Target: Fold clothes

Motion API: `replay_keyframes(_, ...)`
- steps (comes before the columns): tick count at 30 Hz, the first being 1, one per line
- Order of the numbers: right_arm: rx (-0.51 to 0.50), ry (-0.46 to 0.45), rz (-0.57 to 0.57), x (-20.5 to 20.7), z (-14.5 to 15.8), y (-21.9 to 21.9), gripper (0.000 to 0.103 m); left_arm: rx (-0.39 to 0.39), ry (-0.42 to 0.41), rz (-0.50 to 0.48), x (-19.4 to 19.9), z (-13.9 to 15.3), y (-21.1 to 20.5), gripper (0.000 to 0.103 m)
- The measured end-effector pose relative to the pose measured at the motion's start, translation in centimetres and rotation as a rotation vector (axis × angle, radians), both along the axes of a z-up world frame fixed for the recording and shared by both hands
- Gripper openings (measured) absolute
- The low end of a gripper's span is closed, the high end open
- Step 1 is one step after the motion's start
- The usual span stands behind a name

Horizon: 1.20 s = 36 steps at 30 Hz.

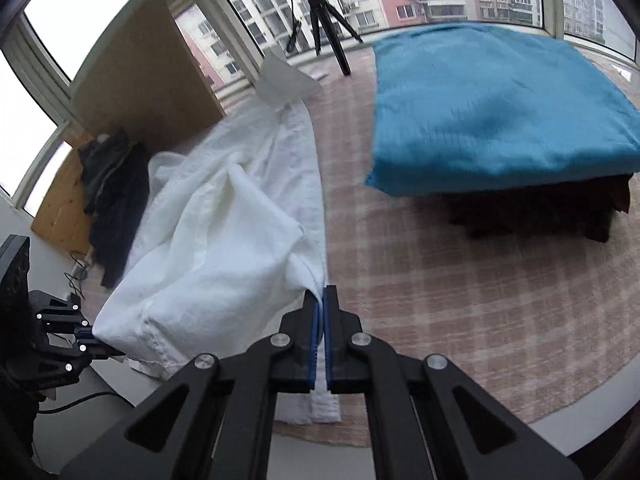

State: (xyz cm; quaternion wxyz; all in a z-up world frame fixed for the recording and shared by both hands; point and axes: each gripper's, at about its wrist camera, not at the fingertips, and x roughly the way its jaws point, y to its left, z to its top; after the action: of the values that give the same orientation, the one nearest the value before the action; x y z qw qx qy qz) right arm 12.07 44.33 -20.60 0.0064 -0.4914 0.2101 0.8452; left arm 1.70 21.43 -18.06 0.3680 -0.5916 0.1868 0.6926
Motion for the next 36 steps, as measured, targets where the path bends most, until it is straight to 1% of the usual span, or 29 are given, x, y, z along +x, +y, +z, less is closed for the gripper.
replay_keyframes(1, -0.020, -0.046, 0.046, -0.1, -0.8, 0.1, 0.003, -0.005, -0.034, -0.004, 0.3, -0.8, 0.3, 0.010)
replay_keyframes(3, -0.057, -0.111, 0.150, 0.2, -1.3, -0.1, 0.005, -0.022, -0.079, -0.001, 0.6, -1.3, 0.2, 0.011)
replay_keyframes(5, -0.094, -0.176, 0.254, 0.5, -1.7, -0.2, 0.006, -0.038, -0.069, 0.014, 0.5, -0.2, -0.6, 0.011)
replay_keyframes(6, -0.111, -0.198, 0.300, 0.6, -1.6, -0.2, 0.006, -0.041, -0.056, 0.028, 0.3, 0.7, -1.1, 0.015)
replay_keyframes(8, -0.126, -0.177, 0.353, 0.4, 0.3, 0.5, 0.008, -0.036, -0.010, 0.070, -1.1, 2.9, -2.0, 0.018)
replay_keyframes(9, -0.120, -0.148, 0.367, -0.3, 1.6, 0.9, 0.009, -0.034, 0.014, 0.091, -1.9, 3.9, -2.4, 0.024)
replay_keyframes(10, -0.113, -0.118, 0.383, -1.2, 2.9, 1.3, 0.019, -0.046, 0.058, 0.113, -3.1, 4.7, -2.8, 0.029)
replay_keyframes(11, -0.107, -0.089, 0.406, -2.6, 4.1, 1.4, 0.034, -0.051, 0.094, 0.152, -4.6, 5.4, -3.4, 0.029)
replay_keyframes(12, -0.100, -0.058, 0.431, -4.1, 5.3, 1.4, 0.041, -0.022, 0.083, 0.184, -5.7, 6.1, -4.0, 0.029)
replay_keyframes(13, -0.090, -0.026, 0.459, -5.8, 6.2, 1.2, 0.044, 0.007, 0.072, 0.215, -6.7, 6.7, -4.6, 0.029)
replay_keyframes(14, -0.073, 0.000, 0.482, -7.5, 7.0, 1.0, 0.044, 0.033, 0.064, 0.245, -7.7, 7.3, -5.2, 0.029)
replay_keyframes(15, -0.056, 0.018, 0.494, -9.4, 7.5, 0.9, 0.044, 0.014, 0.089, 0.250, -8.0, 7.6, -5.3, 0.030)
replay_keyframes(16, -0.042, 0.020, 0.485, -11.7, 7.5, 0.8, 0.044, -0.006, 0.116, 0.254, -8.2, 7.9, -5.4, 0.032)
replay_keyframes(17, -0.042, 0.021, 0.475, -14.0, 7.2, 0.8, 0.044, -0.048, 0.157, 0.251, -8.5, 7.8, -5.6, 0.034)
replay_keyframes(19, -0.098, 0.013, 0.446, -19.0, 5.7, 0.7, 0.044, -0.092, 0.197, 0.252, -9.4, 6.7, -6.7, 0.041)
replay_keyframes(20, -0.113, -0.012, 0.421, -21.7, 4.6, 0.4, 0.044, -0.102, 0.189, 0.277, -10.3, 5.8, -7.5, 0.042)
replay_keyframes(22, -0.092, -0.044, 0.384, -26.1, 2.4, -0.7, 0.044, -0.097, 0.118, 0.339, -12.2, 3.5, -9.1, 0.042)
replay_keyframes(24, -0.055, -0.066, 0.348, -29.9, 0.4, -2.0, 0.044, -0.115, 0.098, 0.347, -12.8, 1.6, -9.6, 0.042)
replay_keyframes(25, -0.064, -0.087, 0.336, -31.4, -0.5, -2.4, 0.044, -0.133, 0.095, 0.341, -13.1, 0.7, -9.5, 0.042)
replay_keyframes(27, -0.084, -0.141, 0.314, -34.1, -2.5, -3.2, 0.044, -0.135, 0.081, 0.319, -13.4, -0.5, -9.1, 0.042)
replay_keyframes(29, -0.115, -0.177, 0.285, -36.3, -4.0, -3.6, 0.044, -0.117, 0.077, 0.299, -13.9, -1.0, -8.7, 0.042)
replay_keyframes(31, -0.185, -0.198, 0.227, -37.8, -4.9, -3.2, 0.044, -0.097, 0.072, 0.279, -14.5, -1.3, -8.4, 0.046)
replay_keyframes(32, -0.202, -0.210, 0.200, -38.5, -5.3, -3.1, 0.044, -0.090, 0.068, 0.268, -14.8, -1.6, -8.2, 0.047)
replay_keyframes(33, -0.194, -0.227, 0.184, -39.1, -5.7, -3.1, 0.044, -0.080, 0.056, 0.255, -15.2, -2.0, -8.0, 0.048)
replay_keyframes(36, -0.099, -0.293, 0.185, -40.3, -6.5, -3.8, 0.045, -0.075, 0.039, 0.228, -16.0, -3.0, -7.2, 0.048)
